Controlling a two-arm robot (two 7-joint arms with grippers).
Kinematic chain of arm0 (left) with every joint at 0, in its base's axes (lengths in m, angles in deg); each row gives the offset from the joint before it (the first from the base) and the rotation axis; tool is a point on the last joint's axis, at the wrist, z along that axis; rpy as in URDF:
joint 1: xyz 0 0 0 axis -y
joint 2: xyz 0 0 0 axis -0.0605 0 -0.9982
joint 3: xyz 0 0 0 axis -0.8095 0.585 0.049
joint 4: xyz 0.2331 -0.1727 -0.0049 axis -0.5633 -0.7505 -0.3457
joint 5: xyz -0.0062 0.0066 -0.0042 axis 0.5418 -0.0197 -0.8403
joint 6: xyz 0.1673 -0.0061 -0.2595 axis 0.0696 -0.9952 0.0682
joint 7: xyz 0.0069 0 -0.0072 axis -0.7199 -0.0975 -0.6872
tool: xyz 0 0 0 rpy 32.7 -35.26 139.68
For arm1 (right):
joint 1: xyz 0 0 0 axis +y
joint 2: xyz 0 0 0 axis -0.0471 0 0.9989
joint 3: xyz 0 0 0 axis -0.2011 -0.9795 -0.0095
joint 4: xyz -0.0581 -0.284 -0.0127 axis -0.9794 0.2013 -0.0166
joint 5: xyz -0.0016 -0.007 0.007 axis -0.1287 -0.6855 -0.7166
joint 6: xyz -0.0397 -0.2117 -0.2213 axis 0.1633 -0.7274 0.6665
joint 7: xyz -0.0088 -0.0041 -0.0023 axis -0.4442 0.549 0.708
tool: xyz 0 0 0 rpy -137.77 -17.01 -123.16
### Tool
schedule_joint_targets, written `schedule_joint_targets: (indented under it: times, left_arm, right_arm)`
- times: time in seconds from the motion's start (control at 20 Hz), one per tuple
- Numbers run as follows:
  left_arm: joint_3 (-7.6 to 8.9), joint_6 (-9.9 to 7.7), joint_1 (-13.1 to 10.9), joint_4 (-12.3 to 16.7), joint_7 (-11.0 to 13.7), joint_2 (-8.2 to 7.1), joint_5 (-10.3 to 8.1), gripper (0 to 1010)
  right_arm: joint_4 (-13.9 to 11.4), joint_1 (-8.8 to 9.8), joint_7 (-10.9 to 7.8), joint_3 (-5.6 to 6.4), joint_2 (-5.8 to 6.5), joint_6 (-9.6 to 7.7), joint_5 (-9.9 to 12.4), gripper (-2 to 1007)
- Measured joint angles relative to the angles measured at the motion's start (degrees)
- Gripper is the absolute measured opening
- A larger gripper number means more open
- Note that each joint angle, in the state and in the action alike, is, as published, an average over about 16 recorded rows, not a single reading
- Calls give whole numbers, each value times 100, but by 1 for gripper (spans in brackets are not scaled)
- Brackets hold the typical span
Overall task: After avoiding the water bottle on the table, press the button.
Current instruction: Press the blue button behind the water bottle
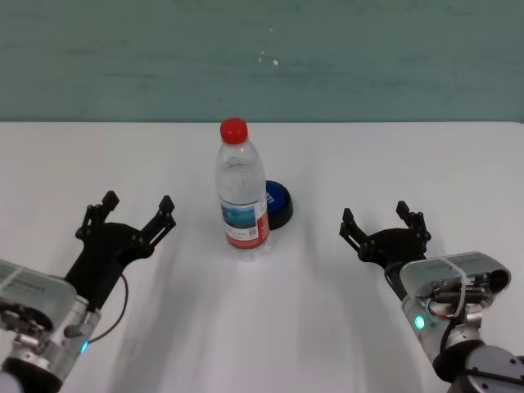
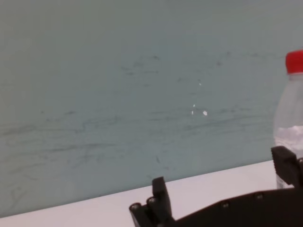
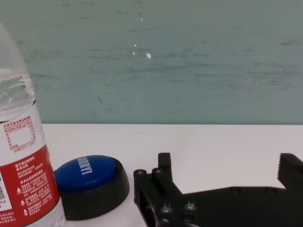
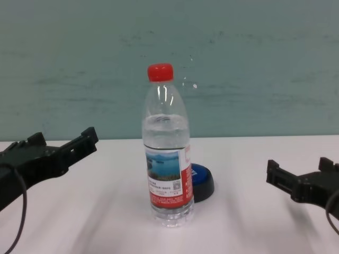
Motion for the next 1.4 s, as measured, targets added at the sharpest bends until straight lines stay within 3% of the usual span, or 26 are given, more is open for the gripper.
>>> schedule_joint_targets:
  times: [1.4]
  left_arm:
    - [-170,107,620,-557,49,84,124,1010]
  right_arm:
    - [0,0,0,0,0,0,0,1004]
